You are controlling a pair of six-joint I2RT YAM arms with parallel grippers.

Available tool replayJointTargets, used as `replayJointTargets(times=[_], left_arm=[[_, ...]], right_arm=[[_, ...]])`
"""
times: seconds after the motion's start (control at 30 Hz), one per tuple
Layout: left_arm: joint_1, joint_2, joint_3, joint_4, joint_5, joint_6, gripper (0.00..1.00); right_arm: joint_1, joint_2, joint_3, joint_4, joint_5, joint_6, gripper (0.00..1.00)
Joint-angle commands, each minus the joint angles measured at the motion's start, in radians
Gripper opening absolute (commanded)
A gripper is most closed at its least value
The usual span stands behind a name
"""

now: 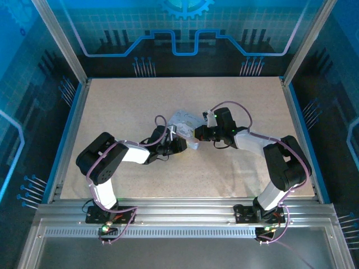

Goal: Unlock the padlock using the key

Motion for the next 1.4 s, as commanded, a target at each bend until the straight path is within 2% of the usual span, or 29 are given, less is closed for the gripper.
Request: replayJointTargets(times=[0.0, 0.3, 0.63, 0.83, 0.9, 1.07, 1.37], left_arm=[[-0.005, -0.001, 0.007, 0.049, -0.018, -0.011, 0.29], [-0.002, -0.037, 0.005, 0.037, 0.036, -0.001, 0.25], [-0.003, -0.109, 0.003, 0.015, 0.103, -0.068, 0.21], [-0.003, -0.111, -0.005, 0.047, 0.132, -0.134, 0.2], [-0.002, -0.114, -0.007, 0.047, 0.133, -0.155, 0.24], [-0.003, -0.125, -0.014, 0.06, 0.139, -0.183, 0.21], [-0.005, -0.136, -0.022, 0.077, 0.138, -0.227, 0.2]], right_arm=[[0.025, 0.001, -0.033, -0.058, -0.008, 0.007, 0.0], [0.024, -0.078, -0.036, -0.025, -0.012, -0.032, 0.0], [0.03, -0.325, -0.168, -0.025, 0.072, -0.152, 0.0], [0.105, -0.459, -0.288, -0.03, 0.155, -0.232, 0.0], [0.133, -0.481, -0.323, -0.016, 0.19, -0.243, 0.0], [0.178, -0.473, -0.404, 0.094, 0.235, -0.231, 0.01], [0.219, -0.36, -0.452, 0.29, 0.268, -0.204, 0.0]])
